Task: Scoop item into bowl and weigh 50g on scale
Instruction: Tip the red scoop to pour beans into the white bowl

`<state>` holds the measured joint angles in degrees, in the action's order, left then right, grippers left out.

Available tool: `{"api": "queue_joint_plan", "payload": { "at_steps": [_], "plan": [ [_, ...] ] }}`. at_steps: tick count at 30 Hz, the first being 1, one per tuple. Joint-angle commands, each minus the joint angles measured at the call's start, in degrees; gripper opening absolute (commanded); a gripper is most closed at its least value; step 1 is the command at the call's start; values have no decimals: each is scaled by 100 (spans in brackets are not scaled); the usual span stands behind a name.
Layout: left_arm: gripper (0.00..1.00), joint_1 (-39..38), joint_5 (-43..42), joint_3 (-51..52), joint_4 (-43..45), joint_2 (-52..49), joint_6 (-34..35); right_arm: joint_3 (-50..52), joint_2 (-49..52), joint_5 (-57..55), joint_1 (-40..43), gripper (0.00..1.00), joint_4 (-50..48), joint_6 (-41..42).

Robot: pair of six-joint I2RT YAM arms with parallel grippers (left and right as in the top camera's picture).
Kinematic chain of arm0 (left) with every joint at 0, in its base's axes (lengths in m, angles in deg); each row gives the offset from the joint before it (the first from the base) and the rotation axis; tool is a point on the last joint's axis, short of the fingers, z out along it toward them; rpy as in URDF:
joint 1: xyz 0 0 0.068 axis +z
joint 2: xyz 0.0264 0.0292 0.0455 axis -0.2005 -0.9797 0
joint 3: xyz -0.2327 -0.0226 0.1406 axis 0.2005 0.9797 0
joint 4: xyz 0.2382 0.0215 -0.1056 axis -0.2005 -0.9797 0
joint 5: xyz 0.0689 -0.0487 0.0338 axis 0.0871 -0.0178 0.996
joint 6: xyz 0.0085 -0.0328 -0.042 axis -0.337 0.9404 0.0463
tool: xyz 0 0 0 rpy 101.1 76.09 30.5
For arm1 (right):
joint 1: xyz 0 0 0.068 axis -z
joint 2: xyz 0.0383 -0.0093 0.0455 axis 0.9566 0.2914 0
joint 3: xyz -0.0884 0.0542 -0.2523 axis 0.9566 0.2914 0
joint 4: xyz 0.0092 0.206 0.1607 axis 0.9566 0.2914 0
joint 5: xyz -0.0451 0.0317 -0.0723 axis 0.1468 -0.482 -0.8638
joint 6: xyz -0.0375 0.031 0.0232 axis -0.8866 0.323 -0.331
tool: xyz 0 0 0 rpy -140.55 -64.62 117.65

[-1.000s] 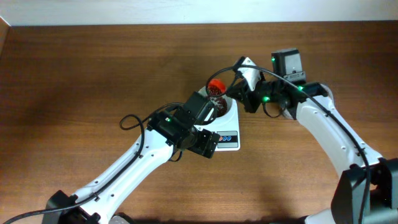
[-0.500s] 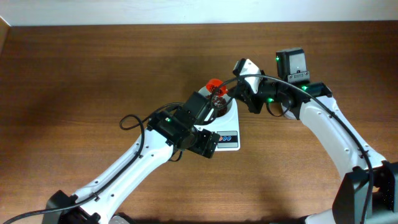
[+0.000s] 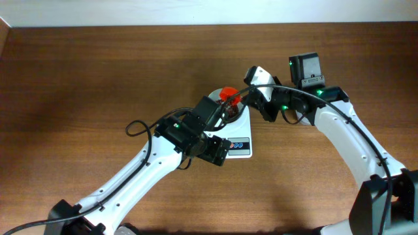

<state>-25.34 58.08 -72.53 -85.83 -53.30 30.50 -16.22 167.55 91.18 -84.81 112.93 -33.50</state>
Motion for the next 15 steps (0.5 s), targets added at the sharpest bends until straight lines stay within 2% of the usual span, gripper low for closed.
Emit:
{"api": "queue_joint_plan", "payload": {
  "at_steps": [1,3,6,9,15],
  "plan": [
    [99,-22,55,52,13,94,26,-136,-170,-55,13,4,-42,-111],
    [99,-22,52,52,13,94,26,-136,-170,157,15,4,-2,-136],
    [99,-22,52,52,15,94,26,-136,-166,-798,15,4,-214,221],
    [99,-22,52,52,15,94,26,-136,-166,240,15,4,131,-411],
    [99,-22,55,52,13,94,26,-136,-166,-26,15,4,98,-238]
  ]
}}
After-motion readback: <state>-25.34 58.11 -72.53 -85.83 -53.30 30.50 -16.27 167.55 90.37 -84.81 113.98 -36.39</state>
